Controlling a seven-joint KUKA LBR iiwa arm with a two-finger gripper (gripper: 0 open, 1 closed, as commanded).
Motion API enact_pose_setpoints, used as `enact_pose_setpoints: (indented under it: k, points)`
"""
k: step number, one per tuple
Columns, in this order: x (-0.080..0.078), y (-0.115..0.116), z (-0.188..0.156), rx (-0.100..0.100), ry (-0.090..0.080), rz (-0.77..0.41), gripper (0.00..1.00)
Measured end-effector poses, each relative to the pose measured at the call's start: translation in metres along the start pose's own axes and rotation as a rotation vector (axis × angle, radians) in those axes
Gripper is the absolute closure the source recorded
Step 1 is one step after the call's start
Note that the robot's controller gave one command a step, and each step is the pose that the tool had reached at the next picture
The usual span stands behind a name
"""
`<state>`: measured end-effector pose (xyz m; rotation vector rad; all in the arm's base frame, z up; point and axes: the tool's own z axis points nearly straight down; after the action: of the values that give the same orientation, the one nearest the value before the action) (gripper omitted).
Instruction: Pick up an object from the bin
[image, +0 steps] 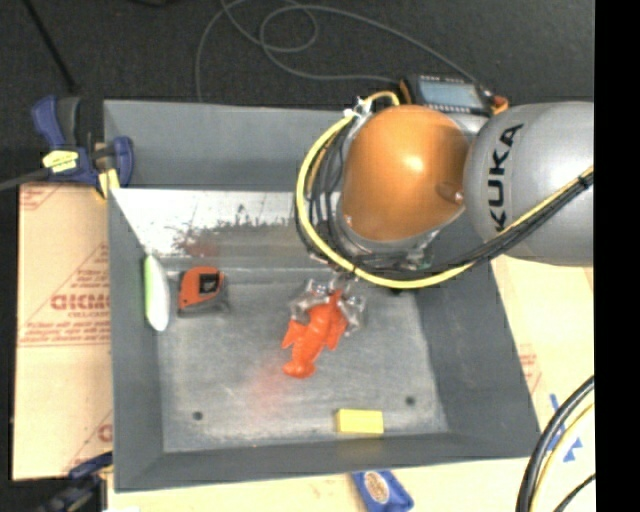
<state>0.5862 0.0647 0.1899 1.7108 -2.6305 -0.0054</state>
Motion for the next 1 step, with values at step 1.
enact_pose_setpoints:
  k: [1]
  points:
    - [0.0051,0.0066,0.0259,0.012,-0.005,-0.197,1.00]
